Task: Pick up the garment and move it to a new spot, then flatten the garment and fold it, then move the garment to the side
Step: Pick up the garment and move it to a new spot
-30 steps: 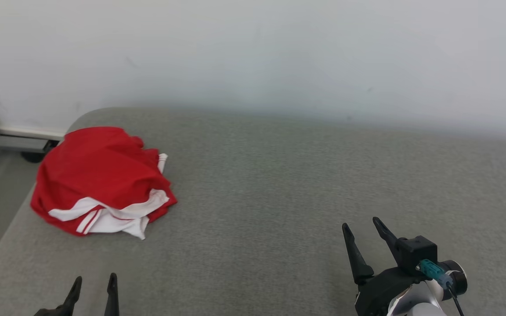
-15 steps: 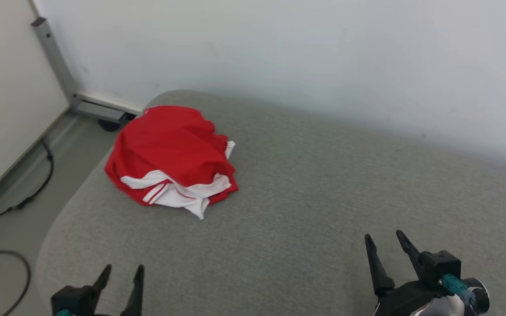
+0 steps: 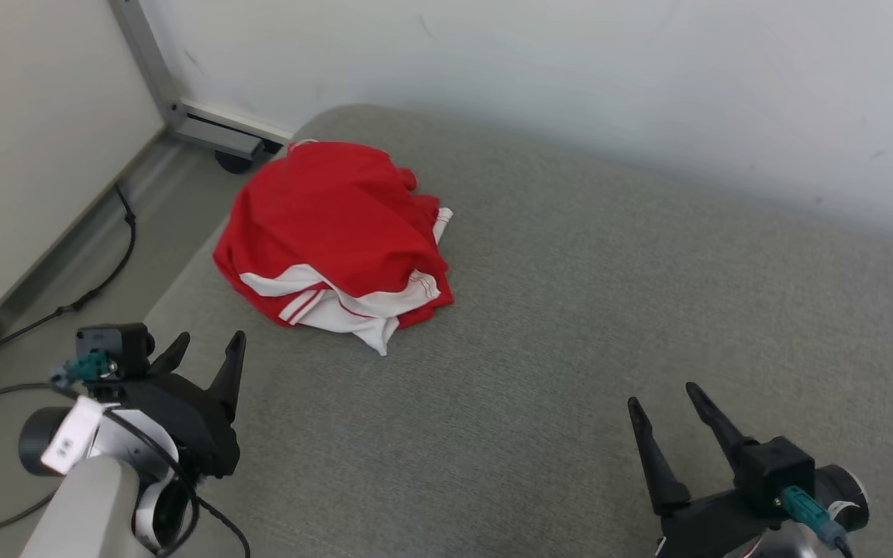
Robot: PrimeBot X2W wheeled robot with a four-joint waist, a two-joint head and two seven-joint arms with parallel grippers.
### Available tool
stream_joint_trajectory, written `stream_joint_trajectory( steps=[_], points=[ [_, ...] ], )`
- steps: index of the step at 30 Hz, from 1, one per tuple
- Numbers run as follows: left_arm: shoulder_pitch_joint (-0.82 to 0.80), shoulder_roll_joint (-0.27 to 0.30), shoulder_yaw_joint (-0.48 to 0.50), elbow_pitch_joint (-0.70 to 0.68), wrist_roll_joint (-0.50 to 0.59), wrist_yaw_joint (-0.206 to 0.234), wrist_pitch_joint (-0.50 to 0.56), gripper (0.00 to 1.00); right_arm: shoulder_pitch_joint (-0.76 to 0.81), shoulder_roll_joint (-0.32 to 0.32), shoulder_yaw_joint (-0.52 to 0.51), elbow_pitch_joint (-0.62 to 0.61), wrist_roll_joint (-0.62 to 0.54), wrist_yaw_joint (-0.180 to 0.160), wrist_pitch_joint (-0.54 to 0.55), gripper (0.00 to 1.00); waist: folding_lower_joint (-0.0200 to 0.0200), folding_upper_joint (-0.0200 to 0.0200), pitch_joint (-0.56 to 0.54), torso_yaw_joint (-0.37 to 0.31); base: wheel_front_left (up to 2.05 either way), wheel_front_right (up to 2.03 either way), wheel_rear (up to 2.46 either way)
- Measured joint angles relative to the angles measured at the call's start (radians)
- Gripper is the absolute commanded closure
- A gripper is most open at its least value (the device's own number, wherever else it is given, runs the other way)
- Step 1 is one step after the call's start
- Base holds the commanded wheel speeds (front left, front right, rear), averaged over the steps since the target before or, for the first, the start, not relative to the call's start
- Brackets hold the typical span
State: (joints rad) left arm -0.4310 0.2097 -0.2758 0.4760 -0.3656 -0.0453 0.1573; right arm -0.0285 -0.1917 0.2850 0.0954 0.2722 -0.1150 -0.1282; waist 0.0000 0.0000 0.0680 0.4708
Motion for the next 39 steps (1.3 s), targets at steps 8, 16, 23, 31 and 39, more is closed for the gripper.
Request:
stream_joint_trajectory(
  steps=[8, 16, 23, 31, 39],
  points=[
    [-0.143, -0.018, 0.043, 0.070, -0.095, -0.018, 0.099, 0.00, 0.048, -0.064, -0.044, -0.147, -0.052, -0.008, 0.049, 0.00, 0.0001, 0.0001, 0.082, -0.082, 0.00, 0.00, 0.00],
    [-0.191, 0.003, 0.129, 0.130, -0.149, 0.009, 0.145, 0.00, 0.007, -0.081, -0.051, -0.244, -0.076, -0.008, 0.107, 0.00, 0.0002, 0.0001, 0.176, -0.185, 0.00, 0.00, 0.00],
    [-0.280, -0.006, 0.137, 0.198, -0.143, 0.070, 0.169, 0.00, -0.033, -0.086, -0.079, -0.281, -0.082, -0.008, 0.131, 0.00, 0.0002, 0.0001, 0.259, -0.266, 0.00, 0.00, 0.00],
    [-0.316, -0.012, 0.125, 0.240, -0.094, 0.113, 0.146, 1.00, -0.035, -0.093, -0.101, -0.293, -0.082, -0.008, 0.150, 0.00, 0.0002, 0.0002, 0.316, -0.304, 0.00, 0.00, 0.00],
    [-0.403, 0.000, 0.105, 0.244, -0.034, 0.129, 0.086, 1.00, -0.045, -0.081, -0.100, -0.256, -0.080, -0.008, 0.159, 0.00, 0.0000, 0.0001, 0.288, -0.289, 0.00, 0.00, 0.00]
  ],
)
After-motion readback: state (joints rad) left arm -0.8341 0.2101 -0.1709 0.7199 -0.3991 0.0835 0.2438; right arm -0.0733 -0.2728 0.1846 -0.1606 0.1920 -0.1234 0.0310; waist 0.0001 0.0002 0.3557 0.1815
